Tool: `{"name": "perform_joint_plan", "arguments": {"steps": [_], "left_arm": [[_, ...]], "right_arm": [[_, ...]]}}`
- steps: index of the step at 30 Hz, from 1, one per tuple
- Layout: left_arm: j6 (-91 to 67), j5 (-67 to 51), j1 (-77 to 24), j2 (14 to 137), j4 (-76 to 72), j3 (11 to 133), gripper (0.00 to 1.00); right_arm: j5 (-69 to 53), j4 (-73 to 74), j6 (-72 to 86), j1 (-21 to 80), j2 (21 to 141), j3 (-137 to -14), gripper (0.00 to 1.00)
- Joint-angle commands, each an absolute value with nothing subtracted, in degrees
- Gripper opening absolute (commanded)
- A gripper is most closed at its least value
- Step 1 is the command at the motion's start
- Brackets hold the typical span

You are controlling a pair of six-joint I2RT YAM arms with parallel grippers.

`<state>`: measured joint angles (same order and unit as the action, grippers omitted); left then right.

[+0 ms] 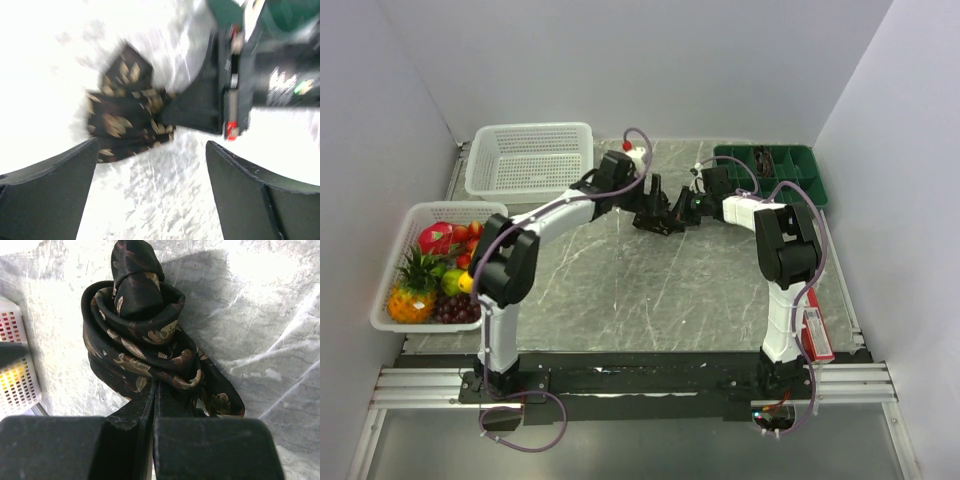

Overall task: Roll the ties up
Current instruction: Roll the tie at the center of the board.

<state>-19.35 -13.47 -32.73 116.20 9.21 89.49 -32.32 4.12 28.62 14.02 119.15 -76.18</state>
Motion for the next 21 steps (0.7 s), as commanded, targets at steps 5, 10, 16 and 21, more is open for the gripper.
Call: {"name": "perform_joint_plan", "arguments": {"steps": [5, 10, 16, 21], "left_arm": [[-24.78, -10.98, -28.75, 115.92, 3.53, 87.63, 0.94], [-27.24, -13.88, -28.13, 119.61, 0.44, 85.96, 0.93], [-29.79, -20.10, -26.90, 123.13, -4.39, 85.96, 0.88], [-31.81, -26.89, -26.28, 125.50, -9.14, 84.55, 0.80]], "right_arm": [[-30.32, 7.21, 26.72, 14.94, 120.06, -76.90, 0.00], [-30.67, 7.12, 26.46, 14.94, 118.92, -76.73, 0.00], [-30.76, 7.65, 26.02, 14.85, 118.04, -76.99, 0.00], [-31.37, 7.82, 26.10, 14.85, 118.04, -77.43, 0.00]]}}
